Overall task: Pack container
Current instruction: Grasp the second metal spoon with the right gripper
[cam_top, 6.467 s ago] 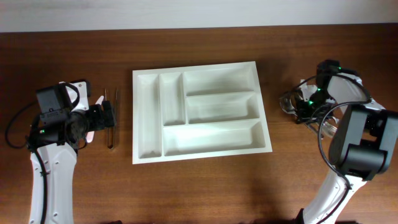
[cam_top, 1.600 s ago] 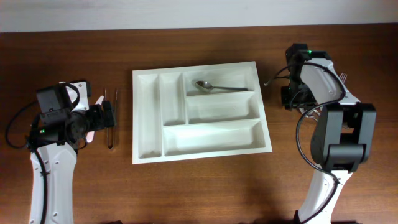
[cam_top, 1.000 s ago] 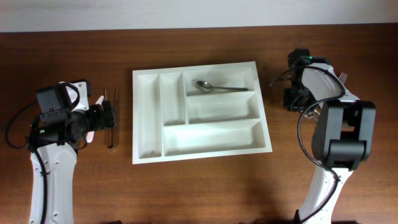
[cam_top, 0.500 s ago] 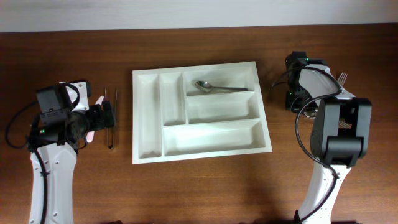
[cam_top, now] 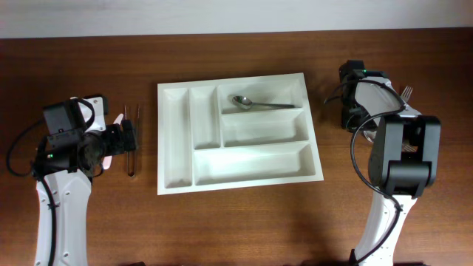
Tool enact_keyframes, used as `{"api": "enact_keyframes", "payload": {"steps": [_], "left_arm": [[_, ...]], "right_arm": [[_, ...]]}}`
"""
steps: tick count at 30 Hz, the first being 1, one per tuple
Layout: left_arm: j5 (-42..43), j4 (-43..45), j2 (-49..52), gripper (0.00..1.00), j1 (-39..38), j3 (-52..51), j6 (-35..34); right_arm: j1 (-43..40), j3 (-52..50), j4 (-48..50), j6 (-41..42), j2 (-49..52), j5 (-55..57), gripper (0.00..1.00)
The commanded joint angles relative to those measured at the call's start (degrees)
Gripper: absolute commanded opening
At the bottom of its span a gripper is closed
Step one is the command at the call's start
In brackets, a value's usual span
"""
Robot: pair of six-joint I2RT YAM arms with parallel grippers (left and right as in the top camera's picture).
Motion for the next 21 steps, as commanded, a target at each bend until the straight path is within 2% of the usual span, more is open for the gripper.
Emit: {"api": "enact_keyframes", "payload": {"steps": [1,5,7,16,21], "left_arm": [[-0.42,-0.09,0.31,0.99,0.26,1.27,0.90],[-0.42,-0.09,0.31,0.99,0.26,1.27,0.90],[-0.42,-0.09,0.31,0.99,0.26,1.27,0.90],[-0.44,-0.09,0.31,0.99,0.26,1.27,0.90],[-0.42,-0.09,0.31,0.99,0.26,1.27,0.90]], "right_arm": [[0.04,-0.39,0.79,-2.05,0.55,3.21,0.26],[0.04,-0.42,1.62,-2.54,0.55,4.48,0.24],[0.04,-0.42,1.64,-2.51,0.55,4.46,0.18],[0.70,-0.42,0.02,-2.54,0.55,4.50,0.04],[1.01,-0.42,-1.03,-2.51,0.52,4.63,0.04]]}}
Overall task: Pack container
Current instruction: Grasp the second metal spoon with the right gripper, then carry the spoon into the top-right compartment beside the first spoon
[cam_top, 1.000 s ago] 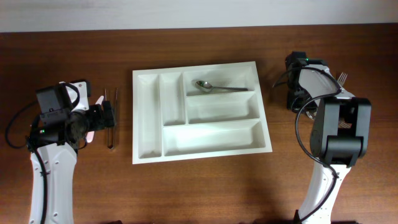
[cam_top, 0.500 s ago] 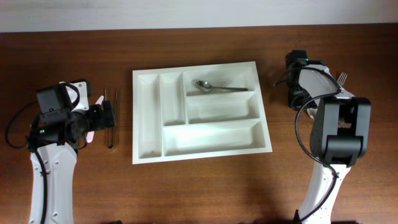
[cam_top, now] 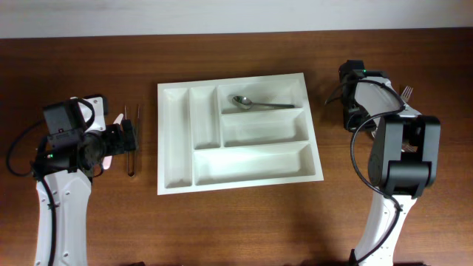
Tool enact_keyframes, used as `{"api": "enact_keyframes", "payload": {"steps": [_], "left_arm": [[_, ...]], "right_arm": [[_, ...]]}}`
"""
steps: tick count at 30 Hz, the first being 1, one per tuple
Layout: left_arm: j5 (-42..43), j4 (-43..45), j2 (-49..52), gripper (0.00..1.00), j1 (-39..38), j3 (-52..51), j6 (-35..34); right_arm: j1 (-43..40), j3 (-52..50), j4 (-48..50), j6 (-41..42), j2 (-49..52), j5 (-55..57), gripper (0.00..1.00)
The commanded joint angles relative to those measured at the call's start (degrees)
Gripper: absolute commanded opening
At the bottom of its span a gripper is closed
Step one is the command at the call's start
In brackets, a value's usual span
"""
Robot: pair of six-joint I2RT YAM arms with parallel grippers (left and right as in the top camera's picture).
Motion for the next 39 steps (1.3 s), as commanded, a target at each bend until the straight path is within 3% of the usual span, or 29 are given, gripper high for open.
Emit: {"api": "enact_keyframes", "payload": {"steps": [1,6,23,32,39], "left_arm": [[-0.42,-0.09,0.31,0.99,0.26,1.27,0.90],[-0.39,-0.09,0.31,0.99,0.26,1.27,0.90],[-0.39,-0.09,0.31,0.99,0.26,1.27,0.90],[-0.39,-0.09,0.31,0.99,0.26,1.27,0.90],[-0.39,-0.09,0.31,0.99,0.26,1.27,0.90]], "right_arm": [[0.76,-0.39,-0.81,0.22,0.52,1.97,0.04],[2.71,0.39,-3.26,1.51,-0.17,4.85,0.04],[19.19,12.24,-9.51,1.62,-15.41,-2.25,0.04],[32.50,15.10,-2.99,-8.57,-16.00,-11.08,0.04],[35.69,14.60,8.33,-21.81,-9.66,-16.02,0.04]]}}
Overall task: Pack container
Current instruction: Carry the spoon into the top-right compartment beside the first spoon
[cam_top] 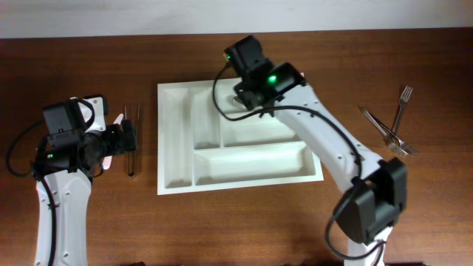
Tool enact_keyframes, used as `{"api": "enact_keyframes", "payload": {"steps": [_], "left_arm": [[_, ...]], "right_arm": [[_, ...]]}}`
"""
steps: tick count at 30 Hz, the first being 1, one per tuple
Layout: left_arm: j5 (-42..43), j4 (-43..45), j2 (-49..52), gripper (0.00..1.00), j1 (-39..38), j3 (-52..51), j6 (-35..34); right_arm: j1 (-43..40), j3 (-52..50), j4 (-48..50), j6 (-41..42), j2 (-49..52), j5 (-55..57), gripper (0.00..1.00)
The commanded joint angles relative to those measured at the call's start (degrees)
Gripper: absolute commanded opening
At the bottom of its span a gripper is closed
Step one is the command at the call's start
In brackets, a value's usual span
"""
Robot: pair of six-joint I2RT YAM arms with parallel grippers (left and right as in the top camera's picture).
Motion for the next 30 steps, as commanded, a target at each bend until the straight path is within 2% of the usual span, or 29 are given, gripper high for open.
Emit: {"api": "enact_keyframes", "payload": {"steps": [1,7,9,10,12,13,14,15,17,24,30], "left_arm": [[-0.39,-0.11,0.31,0.99,0.26,1.27,0.90],[-0.39,-0.11,0.31,0.99,0.26,1.27,0.90],[-0.39,-0.11,0.31,0.99,0.26,1.27,0.90],[-0.39,-0.11,0.31,0.99,0.26,1.27,0.90],[-0.39,-0.11,0.31,0.99,0.26,1.27,0.90],[-0.39,-0.11,0.31,0.99,0.26,1.27,0.92],[-0.39,-0.11,0.31,0.99,0.26,1.27,0.90],[-0.42,-0.11,0.31,0.99,0.26,1.27,0.90],[-0.42,-0.11,0.31,0.99,0.26,1.27,0.90],[-0.39,-0.11,0.31,0.99,0.26,1.27,0.90],[-0.39,-0.11,0.31,0.99,0.26,1.27,0.90]], "right_arm": [[0.07,0.11,2.54,-9.38,4.59,-2.58,0.04],[0.00,0.11,5.95,-10.47,9.70,-2.51,0.04],[0.00,0.11,7.54,-8.44,10.38,-1.99,0.06],[0.00,0.11,8.81,-6.99,10.86,-1.60,0.13],[0.04,0.11,10.58,-6.54,10.93,-0.90,0.14],[0.09,0.13,11.15,-6.03,10.91,-0.33,0.19],[0.13,0.39,11.28,-5.90,10.71,0.35,0.33],[0.24,0.96,11.02,-5.57,10.49,1.27,0.40],[0.37,2.32,9.62,-5.42,9.49,3.06,0.42],[-2.40,12.39,-2.05,6.19,2.23,8.22,0.57],[-13.73,19.19,-14.34,15.37,-3.98,2.97,0.64]]}}
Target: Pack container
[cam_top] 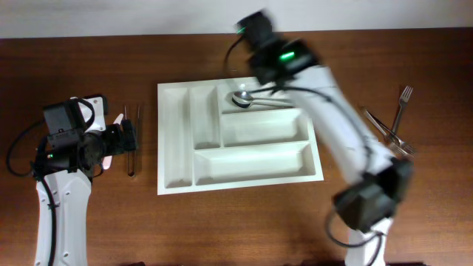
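The white compartment tray [177, 148] lies mid-table. In its far right compartment lies a metal spoon [244, 99], with what looks like a second handle alongside it. My right gripper [257, 77] hangs blurred over the tray's far edge, just beyond the spoon's bowl. Its fingers are hidden under the wrist. My left gripper [128, 139] sits left of the tray, over thin dark utensils [133, 159] and a pink-handled piece [116, 119]. Whether it grips anything does not show.
Loose forks [392, 127] lie crossed on the table at the right. The right arm stretches from the near right edge diagonally across the tray's right side. The tray's other compartments hold nothing.
The right wrist has moved from over the spoon compartment to the tray's far edge, uncovering the spoon. The left arm and the forks have stayed put.
The right arm was folded over the forks at the right, and one spoon lay in the tray. It was still there at the second moment. By the third it reached over the spoon compartment, with the forks uncovered. Now it is at the far edge.
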Tool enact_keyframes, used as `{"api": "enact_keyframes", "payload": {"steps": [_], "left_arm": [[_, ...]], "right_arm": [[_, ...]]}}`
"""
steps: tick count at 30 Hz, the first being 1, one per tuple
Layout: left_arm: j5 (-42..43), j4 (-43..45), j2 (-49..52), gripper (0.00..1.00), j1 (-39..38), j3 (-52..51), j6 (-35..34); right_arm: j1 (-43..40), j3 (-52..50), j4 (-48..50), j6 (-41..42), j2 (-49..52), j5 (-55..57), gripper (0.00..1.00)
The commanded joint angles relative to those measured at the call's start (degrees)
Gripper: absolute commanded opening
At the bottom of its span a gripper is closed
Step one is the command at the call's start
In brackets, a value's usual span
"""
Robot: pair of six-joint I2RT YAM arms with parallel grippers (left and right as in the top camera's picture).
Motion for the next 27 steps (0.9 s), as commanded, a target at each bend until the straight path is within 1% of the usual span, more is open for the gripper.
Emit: {"api": "enact_keyframes", "payload": {"steps": [1,4,7,9,10,11,14,16,19,22,24,27], "left_arm": [[-0.39,-0.11,0.31,0.99,0.26,1.27,0.90],[-0.39,-0.11,0.31,0.99,0.26,1.27,0.90],[-0.42,-0.11,0.31,0.99,0.26,1.27,0.90],[-0.39,-0.11,0.31,0.99,0.26,1.27,0.90],[-0.39,-0.11,0.31,0.99,0.26,1.27,0.90],[-0.39,-0.11,0.31,0.99,0.26,1.27,0.90],[-0.39,-0.11,0.31,0.99,0.26,1.27,0.90],[-0.39,-0.11,0.31,0.99,0.26,1.27,0.90],[-0.39,-0.11,0.31,0.99,0.26,1.27,0.90],[-0.39,-0.11,0.31,0.99,0.26,1.27,0.90],[-0.39,-0.11,0.31,0.99,0.26,1.27,0.90],[-0.39,-0.11,0.31,0.99,0.26,1.27,0.90]], "right_arm": [[-9.86,3.23,-4.42,8.00,-6.62,-3.87,0.64],[-19.54,3.21,-10.14,10.08,-7.21,-11.04,0.64],[-28.26,2.10,-16.00,8.94,-5.57,-13.20,0.63],[-32.76,0.57,-18.38,5.05,-4.13,-14.23,0.59],[-34.86,-0.63,-18.71,2.49,-3.26,-16.22,0.59],[-36.83,-2.08,-18.49,-1.25,-2.25,-19.93,0.56],[-39.54,-5.97,-16.79,-10.45,-0.04,-27.04,0.49],[-40.13,-8.66,-14.84,-14.47,1.57,-27.30,0.47],[-40.19,-12.20,-10.80,-19.52,4.20,-25.18,0.47],[-40.24,-14.51,-7.17,-20.26,6.84,-21.97,0.47],[-40.24,-15.12,-4.96,-21.75,9.31,-21.92,0.47],[-40.24,-15.12,-2.19,-21.75,12.24,-21.97,0.47]]}}
